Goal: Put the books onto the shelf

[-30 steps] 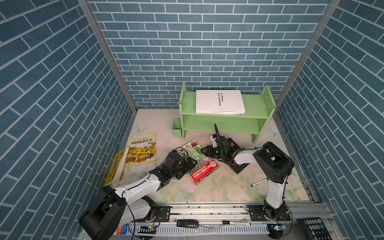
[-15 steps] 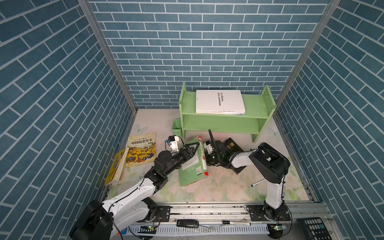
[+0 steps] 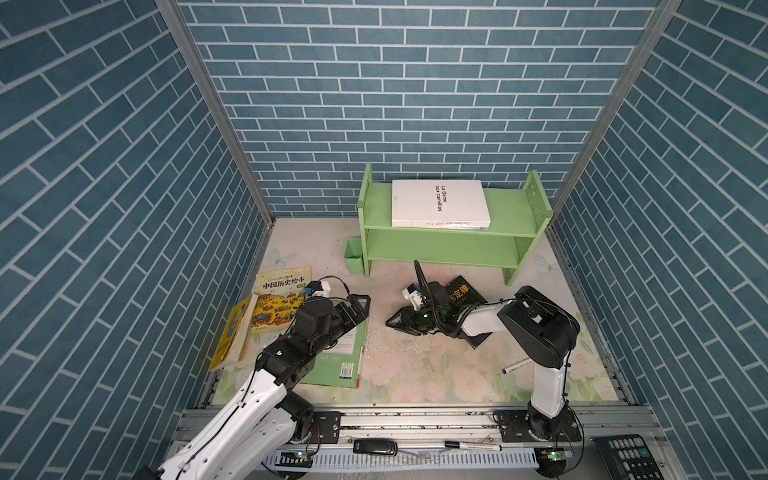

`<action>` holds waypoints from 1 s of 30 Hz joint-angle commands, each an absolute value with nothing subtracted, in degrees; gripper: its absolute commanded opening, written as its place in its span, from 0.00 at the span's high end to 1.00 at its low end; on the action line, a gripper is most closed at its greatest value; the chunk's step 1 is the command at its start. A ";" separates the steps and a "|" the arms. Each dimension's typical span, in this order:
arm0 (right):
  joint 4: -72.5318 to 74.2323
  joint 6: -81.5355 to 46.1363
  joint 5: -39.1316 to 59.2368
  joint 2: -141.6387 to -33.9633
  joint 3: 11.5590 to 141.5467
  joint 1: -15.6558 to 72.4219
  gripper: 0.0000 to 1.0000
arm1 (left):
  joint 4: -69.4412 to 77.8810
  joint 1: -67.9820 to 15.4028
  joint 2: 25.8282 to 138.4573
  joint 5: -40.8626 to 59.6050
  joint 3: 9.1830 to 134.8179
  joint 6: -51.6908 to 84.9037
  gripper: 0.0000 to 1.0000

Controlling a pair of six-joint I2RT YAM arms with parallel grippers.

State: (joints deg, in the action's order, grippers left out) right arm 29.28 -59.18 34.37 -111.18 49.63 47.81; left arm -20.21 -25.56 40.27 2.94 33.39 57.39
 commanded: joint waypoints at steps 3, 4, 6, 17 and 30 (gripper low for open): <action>26.61 -61.16 33.56 -111.64 50.10 48.32 0.38 | -37.92 -12.14 41.45 2.18 32.47 46.78 0.00; 26.00 -61.13 33.23 -111.54 50.27 48.38 0.36 | -37.92 -9.73 42.04 2.20 31.60 45.88 0.00; 25.50 -61.37 32.97 -111.74 50.75 48.58 0.30 | -36.23 -5.89 44.00 3.41 29.76 44.78 0.00; 20.82 -61.93 33.22 -116.40 56.82 51.42 0.20 | -31.44 -2.68 53.32 -1.22 25.54 42.83 0.00; 19.69 -62.89 37.59 -120.83 61.40 51.70 0.20 | -2.63 -7.30 64.34 21.53 13.57 53.82 0.08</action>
State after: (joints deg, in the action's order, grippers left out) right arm 25.45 -61.73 37.63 -117.97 61.80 51.22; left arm -3.92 -3.95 60.84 10.39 18.44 47.07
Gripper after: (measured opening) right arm 0.798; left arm 0.924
